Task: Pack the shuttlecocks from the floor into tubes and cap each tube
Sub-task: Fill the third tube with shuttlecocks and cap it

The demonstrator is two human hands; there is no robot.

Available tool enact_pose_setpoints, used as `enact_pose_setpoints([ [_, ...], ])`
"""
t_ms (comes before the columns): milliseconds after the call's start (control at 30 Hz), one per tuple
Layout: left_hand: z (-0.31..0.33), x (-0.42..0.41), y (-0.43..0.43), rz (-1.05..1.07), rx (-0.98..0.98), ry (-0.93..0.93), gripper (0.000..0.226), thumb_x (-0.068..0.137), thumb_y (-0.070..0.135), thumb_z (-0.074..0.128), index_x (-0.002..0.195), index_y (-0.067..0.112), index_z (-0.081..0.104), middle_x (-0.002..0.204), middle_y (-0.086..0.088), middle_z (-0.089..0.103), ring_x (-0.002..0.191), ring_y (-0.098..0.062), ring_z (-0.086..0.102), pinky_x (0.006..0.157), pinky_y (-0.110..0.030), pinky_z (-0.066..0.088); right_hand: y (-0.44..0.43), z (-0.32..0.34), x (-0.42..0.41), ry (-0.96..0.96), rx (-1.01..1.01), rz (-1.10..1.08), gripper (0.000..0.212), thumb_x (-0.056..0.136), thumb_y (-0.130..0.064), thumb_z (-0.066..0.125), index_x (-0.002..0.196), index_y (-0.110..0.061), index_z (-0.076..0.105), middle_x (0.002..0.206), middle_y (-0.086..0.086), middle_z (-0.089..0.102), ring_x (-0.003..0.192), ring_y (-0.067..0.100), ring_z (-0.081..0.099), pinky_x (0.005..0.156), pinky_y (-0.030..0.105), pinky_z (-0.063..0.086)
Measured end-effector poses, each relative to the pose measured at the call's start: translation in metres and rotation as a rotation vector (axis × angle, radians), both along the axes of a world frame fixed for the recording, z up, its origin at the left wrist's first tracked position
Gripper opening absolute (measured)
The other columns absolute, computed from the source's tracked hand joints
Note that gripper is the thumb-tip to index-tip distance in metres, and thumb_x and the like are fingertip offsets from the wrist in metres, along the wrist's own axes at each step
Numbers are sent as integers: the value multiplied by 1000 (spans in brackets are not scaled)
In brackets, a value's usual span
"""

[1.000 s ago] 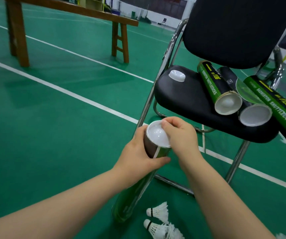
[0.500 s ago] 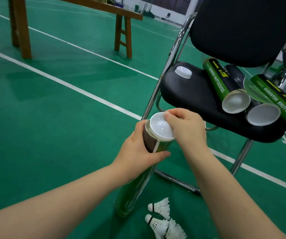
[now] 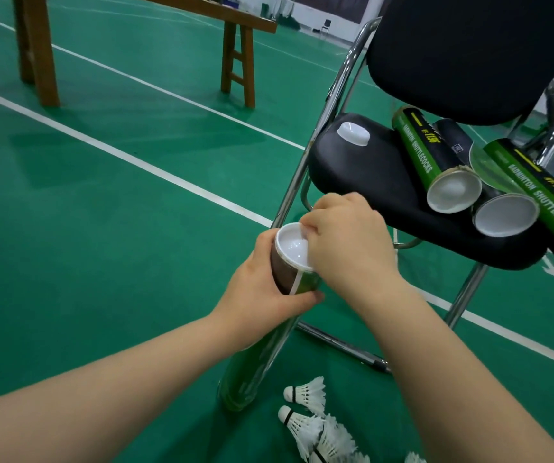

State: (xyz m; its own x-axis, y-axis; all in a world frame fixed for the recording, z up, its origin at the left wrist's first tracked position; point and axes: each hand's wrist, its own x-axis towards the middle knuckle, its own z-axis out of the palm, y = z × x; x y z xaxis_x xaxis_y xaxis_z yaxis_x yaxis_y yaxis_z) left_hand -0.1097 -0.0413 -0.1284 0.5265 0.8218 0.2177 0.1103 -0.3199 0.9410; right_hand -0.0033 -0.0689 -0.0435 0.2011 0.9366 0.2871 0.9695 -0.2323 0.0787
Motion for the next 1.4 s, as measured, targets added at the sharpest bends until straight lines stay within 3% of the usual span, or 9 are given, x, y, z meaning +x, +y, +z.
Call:
enact_pose_setpoints([
  [167,-3,1,4,-2,35,-4,63,59,37,76,107,36,36,90,16,58,81,1,57,62,-11,42,-1,-4,-19,313,-99,202,33,91,-29,31,95,-8,56,97,3,58,96,22,48,93,39,36],
  [300,-5,5,3,-12,86,-103,62,65,5,78,107,23,36,89,20,54,83,18,55,64,-4,41,-5,-10,-22,163,-179,232,54,84,-56,29,107,-11,48,108,3,50,105,20,40,97,35,28],
  [400,-10,5,2,33,98,-118,60,67,4,76,107,23,34,86,18,51,76,20,53,62,-1,39,-9,-8,-20,167,-233,253,65,87,-49,49,137,-10,35,140,7,40,131,21,31,104,31,23],
  [800,5,1,-8,8,170,137,56,77,-10,64,123,-5,31,90,21,32,77,6,44,67,2,33,-20,-10,-27,190,-268,202,69,94,-48,40,147,-10,16,152,5,26,137,25,22,110,34,19],
  [1000,16,-15,-27,-90,63,306,67,82,19,63,136,3,28,116,4,46,98,-4,47,77,-2,30,-50,-1,-39,259,-406,91,81,90,-60,35,149,-14,4,157,5,8,142,27,8,112,51,20],
  [1100,24,-37,-46,-129,73,360,69,80,2,68,139,8,33,111,14,53,85,14,44,70,5,35,-72,2,-52,324,-443,86,77,93,-57,30,149,-13,2,157,7,5,143,28,2,114,50,15],
  [1200,44,-43,-73,-198,272,621,75,90,22,57,146,7,9,152,-8,21,127,-9,38,101,-10,28,-101,8,-59,386,-440,66,75,94,-56,30,149,-13,3,156,11,6,143,29,1,115,47,11],
  [1267,61,-45,-92,-197,368,713,87,89,34,57,146,7,-3,154,-6,12,136,-16,30,104,-20,26,-123,14,-58,425,-444,58,75,93,-56,30,149,-14,2,156,11,5,143,29,0,117,43,7],
  [1400,84,-53,-118,-235,387,576,87,81,34,66,147,13,14,143,1,34,126,-9,41,95,-11,29,-155,31,-60,402,-339,77,72,94,-56,27,149,-18,3,158,4,3,145,22,-2,117,44,6],
])
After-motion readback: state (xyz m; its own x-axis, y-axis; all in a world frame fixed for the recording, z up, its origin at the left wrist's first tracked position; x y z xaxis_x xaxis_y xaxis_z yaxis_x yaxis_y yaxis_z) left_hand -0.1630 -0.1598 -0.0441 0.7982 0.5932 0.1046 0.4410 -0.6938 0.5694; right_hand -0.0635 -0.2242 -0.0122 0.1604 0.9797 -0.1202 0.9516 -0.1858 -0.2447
